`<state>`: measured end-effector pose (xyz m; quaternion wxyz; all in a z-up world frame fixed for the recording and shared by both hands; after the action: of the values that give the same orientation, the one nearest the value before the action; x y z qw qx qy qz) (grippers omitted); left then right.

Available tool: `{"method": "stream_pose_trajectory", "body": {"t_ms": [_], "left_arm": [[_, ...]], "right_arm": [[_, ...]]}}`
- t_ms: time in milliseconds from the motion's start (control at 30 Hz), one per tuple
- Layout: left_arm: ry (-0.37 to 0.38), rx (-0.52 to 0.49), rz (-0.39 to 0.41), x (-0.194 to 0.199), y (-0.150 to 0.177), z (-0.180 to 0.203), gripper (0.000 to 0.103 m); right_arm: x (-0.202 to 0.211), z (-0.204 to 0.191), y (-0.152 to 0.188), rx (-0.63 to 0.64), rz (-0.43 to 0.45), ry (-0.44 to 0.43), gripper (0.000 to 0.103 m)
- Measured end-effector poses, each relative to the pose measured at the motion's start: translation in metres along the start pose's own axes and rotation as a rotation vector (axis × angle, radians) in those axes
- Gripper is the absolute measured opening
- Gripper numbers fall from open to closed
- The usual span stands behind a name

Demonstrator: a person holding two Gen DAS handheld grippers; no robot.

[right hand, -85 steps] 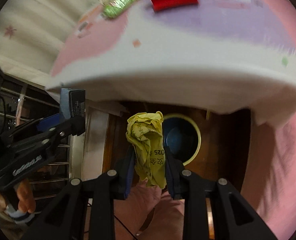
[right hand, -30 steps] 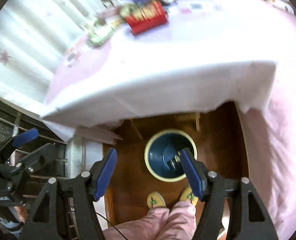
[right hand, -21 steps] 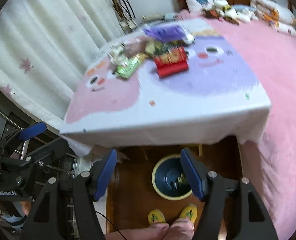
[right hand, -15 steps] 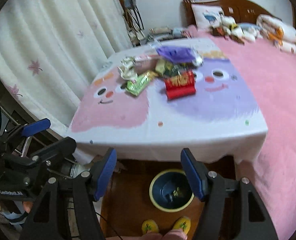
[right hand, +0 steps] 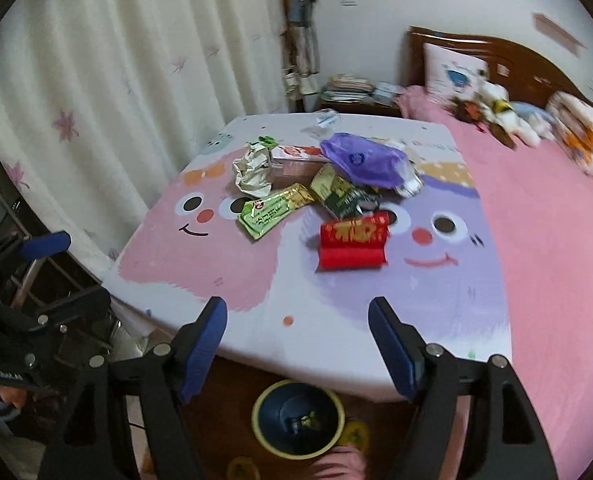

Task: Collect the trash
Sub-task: 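Raise both tools back toward the table, then grasp the red packet with the right gripper while the left grasps the green snack bag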

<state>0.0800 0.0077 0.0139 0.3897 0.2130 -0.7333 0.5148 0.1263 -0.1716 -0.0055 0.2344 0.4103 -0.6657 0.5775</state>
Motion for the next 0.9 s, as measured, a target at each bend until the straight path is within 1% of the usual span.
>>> {"method": "stream_pose_trajectory", "body": {"t_ms": [100, 200, 300, 467, 567, 733, 833, 900], "left_arm": [[-0.011, 0.048, -0.046, -0.023, -0.012, -0.002, 0.102], [0.005, 0.115, -0.096, -0.049, -0.027, -0.003, 0.102], [-0.007, 0.155, -0.105, -0.068, -0.043, -0.003, 0.102], [-0.048, 0.174, -0.119, -0.094, -0.063, 0.002, 0.102], [-0.061, 0.186, -0.152, -0.11, -0.066, 0.003, 0.102], [-0.069, 0.211, -0.205, -0.127, -0.056, 0.001, 0.102], [-0.07, 0.224, -0.23, -0.135, -0.048, 0.001, 0.102], [-0.072, 0.23, -0.244, -0.14, -0.044, 0.0, 0.102]], "right_arm": [[-0.022, 0.011, -0.026, 0.087, -0.033, -0.041, 0.074], [-0.046, 0.022, -0.051, 0.175, -0.071, -0.084, 0.074], [-0.075, 0.034, -0.072, 0.243, -0.121, -0.124, 0.074], [-0.122, 0.047, -0.093, 0.332, -0.22, -0.187, 0.074], [-0.144, 0.042, -0.094, 0.418, -0.276, -0.232, 0.074], [-0.168, 0.024, -0.074, 0.641, -0.381, -0.287, 0.074], [-0.172, 0.02, -0.057, 0.773, -0.39, -0.274, 0.074], [-0.173, 0.018, -0.049, 0.841, -0.373, -0.261, 0.074]]}}
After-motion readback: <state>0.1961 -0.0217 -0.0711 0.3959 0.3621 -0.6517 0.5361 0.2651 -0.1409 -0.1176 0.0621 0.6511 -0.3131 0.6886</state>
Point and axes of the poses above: each gripper's, at about its wrist camera, not at the fingertips, and x roughly against the way its jaws point, z to its right, y to its underside, the point moved 1 cm from there along -x, roughly the way its jaws point, and after that the axes turned 13 degrees about -x, right-handed, at the moved point
